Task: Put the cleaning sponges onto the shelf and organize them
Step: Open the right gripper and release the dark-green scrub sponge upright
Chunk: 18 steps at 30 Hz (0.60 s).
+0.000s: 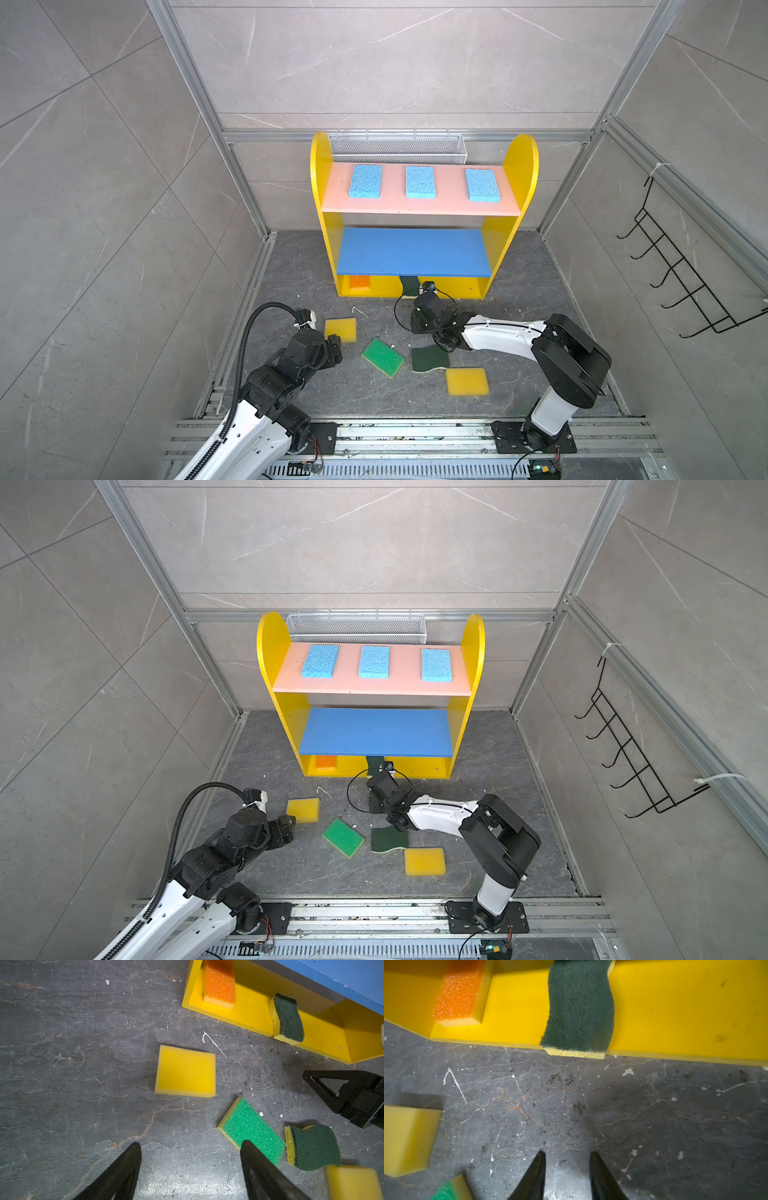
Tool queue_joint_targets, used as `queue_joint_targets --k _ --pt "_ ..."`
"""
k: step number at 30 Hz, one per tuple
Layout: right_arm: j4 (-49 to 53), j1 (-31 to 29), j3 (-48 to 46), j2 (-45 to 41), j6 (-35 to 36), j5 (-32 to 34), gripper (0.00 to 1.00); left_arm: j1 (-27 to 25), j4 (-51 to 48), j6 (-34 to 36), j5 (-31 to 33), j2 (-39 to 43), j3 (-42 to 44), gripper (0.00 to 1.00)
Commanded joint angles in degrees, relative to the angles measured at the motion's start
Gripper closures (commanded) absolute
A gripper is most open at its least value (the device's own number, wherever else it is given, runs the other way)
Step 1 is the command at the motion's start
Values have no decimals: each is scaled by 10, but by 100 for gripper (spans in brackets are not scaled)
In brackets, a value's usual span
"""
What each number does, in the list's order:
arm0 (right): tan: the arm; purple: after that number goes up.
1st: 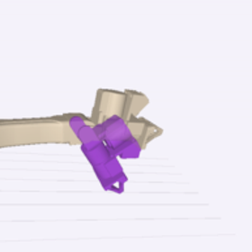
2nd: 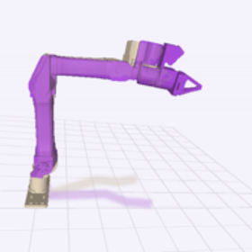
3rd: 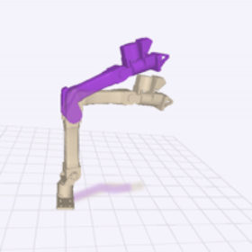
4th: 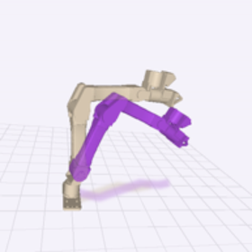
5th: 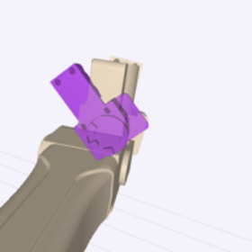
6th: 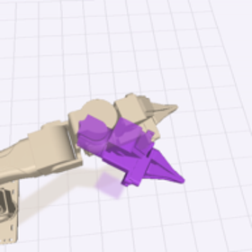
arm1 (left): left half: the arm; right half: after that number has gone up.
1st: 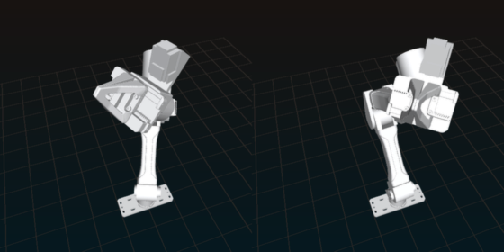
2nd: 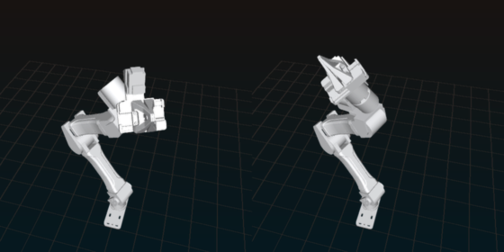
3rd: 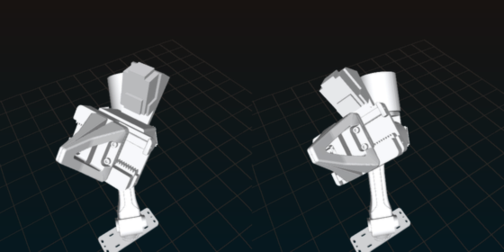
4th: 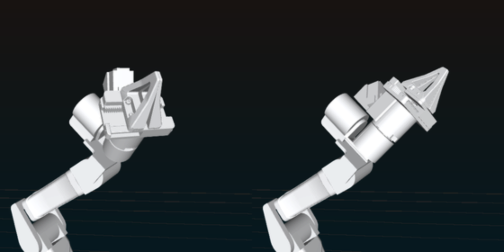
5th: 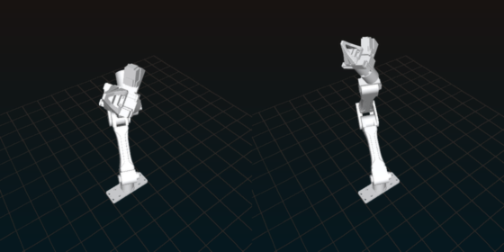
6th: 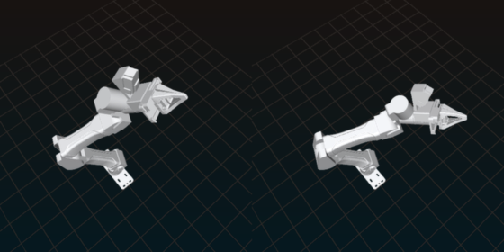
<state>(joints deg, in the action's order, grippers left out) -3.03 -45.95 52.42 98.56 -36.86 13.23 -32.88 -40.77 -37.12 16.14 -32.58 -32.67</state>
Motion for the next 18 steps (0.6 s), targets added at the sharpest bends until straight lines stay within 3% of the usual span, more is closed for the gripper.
queue_joint_targets --k 1,7,18 --pt "-72 16 -21 13 -47 -24 64 -3 1 -8 -5 -6 -8 22" --pt "-217 63 -86 41 -142 -57 70 -2 22 -6 -7 -12 -1 23" --pt "-244 77 -57 93 -142 -76 73 -3 42 -3 5 -27 5 23"
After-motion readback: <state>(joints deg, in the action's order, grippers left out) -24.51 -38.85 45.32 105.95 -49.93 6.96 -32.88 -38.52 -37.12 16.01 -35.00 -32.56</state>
